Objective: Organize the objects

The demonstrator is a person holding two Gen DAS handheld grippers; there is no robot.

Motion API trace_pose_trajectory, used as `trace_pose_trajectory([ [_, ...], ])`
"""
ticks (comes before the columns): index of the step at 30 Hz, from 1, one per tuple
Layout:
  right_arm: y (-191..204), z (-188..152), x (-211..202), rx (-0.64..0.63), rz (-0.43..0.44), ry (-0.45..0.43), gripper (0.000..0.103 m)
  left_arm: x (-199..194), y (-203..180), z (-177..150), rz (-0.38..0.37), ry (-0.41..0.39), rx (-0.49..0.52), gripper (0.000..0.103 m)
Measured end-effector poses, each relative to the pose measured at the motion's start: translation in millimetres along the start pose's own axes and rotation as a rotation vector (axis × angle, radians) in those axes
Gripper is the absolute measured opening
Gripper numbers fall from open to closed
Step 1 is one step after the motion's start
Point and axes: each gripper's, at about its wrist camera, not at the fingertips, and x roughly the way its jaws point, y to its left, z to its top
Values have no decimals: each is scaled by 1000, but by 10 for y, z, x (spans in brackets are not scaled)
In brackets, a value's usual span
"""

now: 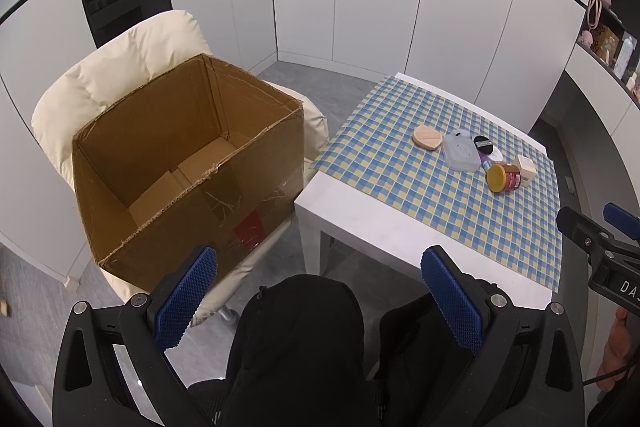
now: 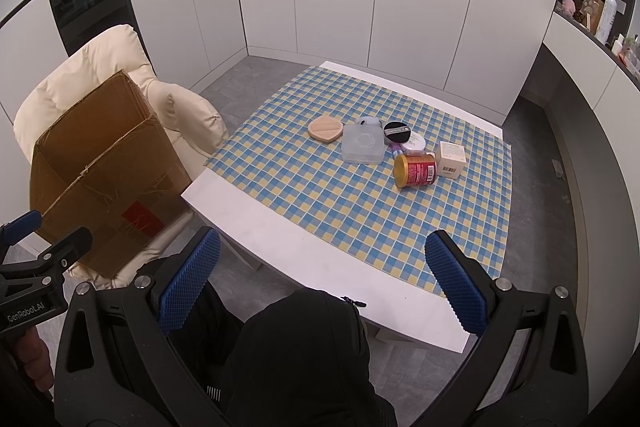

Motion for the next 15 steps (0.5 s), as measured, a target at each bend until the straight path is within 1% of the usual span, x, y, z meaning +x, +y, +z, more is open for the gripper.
trace_pose_trajectory([
  [15, -19, 12, 3, 4, 1, 3, 103, -3, 2, 13, 1, 0, -3, 102],
])
